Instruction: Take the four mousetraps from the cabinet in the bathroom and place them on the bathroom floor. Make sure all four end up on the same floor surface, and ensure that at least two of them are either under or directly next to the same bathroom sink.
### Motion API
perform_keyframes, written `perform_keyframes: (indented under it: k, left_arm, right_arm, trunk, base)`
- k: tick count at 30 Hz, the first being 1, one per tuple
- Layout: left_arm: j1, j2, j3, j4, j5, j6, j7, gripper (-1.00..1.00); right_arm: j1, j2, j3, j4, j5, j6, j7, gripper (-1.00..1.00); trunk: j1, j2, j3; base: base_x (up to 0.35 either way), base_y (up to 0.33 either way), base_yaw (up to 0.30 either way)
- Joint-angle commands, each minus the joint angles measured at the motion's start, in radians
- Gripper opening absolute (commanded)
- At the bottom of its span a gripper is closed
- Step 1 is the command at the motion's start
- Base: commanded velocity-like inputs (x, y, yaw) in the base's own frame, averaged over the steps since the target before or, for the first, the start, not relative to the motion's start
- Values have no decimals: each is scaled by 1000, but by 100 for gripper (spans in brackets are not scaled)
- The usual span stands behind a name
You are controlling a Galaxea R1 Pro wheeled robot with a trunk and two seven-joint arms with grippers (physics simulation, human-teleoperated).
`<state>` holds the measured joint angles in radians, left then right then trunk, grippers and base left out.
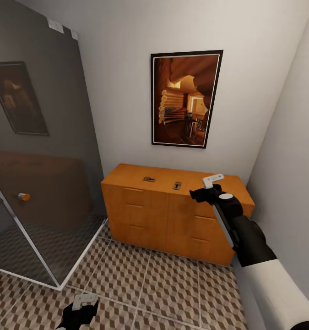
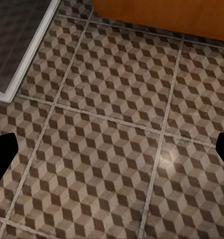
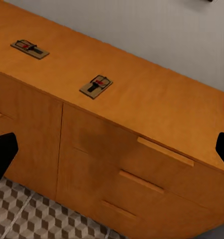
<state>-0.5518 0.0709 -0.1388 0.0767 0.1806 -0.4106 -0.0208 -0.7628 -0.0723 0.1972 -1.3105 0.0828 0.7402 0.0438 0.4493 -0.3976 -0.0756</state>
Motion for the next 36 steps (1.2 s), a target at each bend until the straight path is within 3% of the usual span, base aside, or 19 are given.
perform_keyframes:
  k: [1,12,27,36]
  left_arm:
    - [-2,0,-9,4,9,-7,-2,100]
    - [-2,0,-8,4,10,-7,-2,100]
    - [-2,11,-6,3,12,-7,-2,100]
    - [-2,28,-5,3,14,-7,-1,100]
  right_arm:
    - [-1,2,2,-1,9,5,-1,100]
    - [-1,11,3,-1,7,4,-14,100]
    - [-1,8,31,-1,5,5,31,100]
    - [-1,8,33,0,5,5,34,100]
  trunk:
    - [1,-2,-2]
    - [1,-2,-2]
    - [1,-2,-2]
    - [1,-2,-3]
  base:
    - [0,-1,2]
    - [49,-37,0]
    - [230,-194,0]
    - [193,-46,49]
